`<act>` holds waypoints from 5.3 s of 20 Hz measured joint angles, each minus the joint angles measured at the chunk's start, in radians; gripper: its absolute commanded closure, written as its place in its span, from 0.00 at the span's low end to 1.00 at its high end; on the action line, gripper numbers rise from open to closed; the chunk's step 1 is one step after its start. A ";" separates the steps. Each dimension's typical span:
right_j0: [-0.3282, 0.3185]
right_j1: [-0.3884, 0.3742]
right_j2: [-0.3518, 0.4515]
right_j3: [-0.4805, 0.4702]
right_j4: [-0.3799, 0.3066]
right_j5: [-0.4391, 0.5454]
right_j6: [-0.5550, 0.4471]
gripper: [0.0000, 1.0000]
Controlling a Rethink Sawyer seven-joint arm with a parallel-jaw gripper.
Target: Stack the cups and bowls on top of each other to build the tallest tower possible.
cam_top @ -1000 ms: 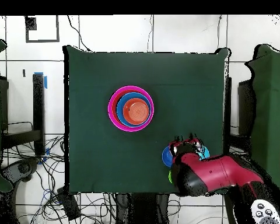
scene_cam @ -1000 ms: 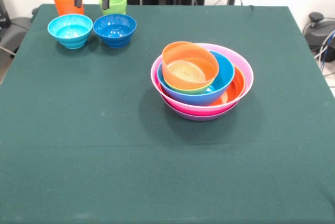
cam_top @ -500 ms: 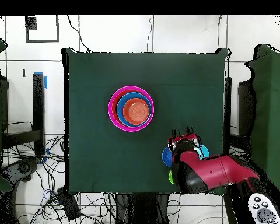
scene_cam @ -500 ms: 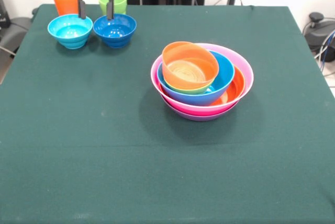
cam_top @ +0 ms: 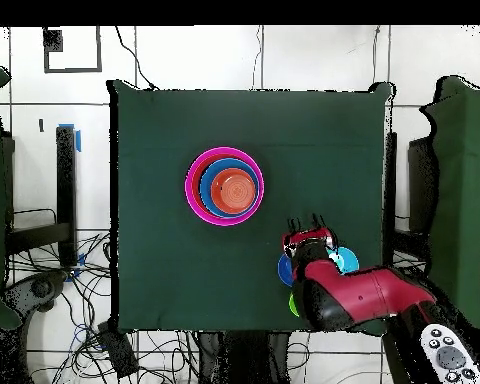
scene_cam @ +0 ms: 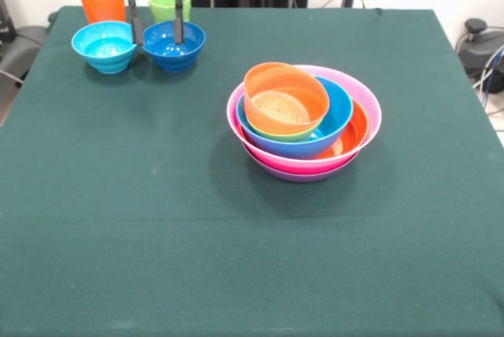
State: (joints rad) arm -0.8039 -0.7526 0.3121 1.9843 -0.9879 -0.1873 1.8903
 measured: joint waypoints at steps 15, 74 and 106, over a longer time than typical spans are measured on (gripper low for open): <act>-0.355 0.163 0.373 -0.014 0.025 0.336 0.000 0.00; -0.357 0.116 0.494 -0.039 0.139 0.685 0.000 0.00; -0.363 0.088 0.494 -0.024 0.141 0.685 0.000 0.00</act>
State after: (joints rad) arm -1.1671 -0.6647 0.8063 1.9607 -0.8472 0.4974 1.8901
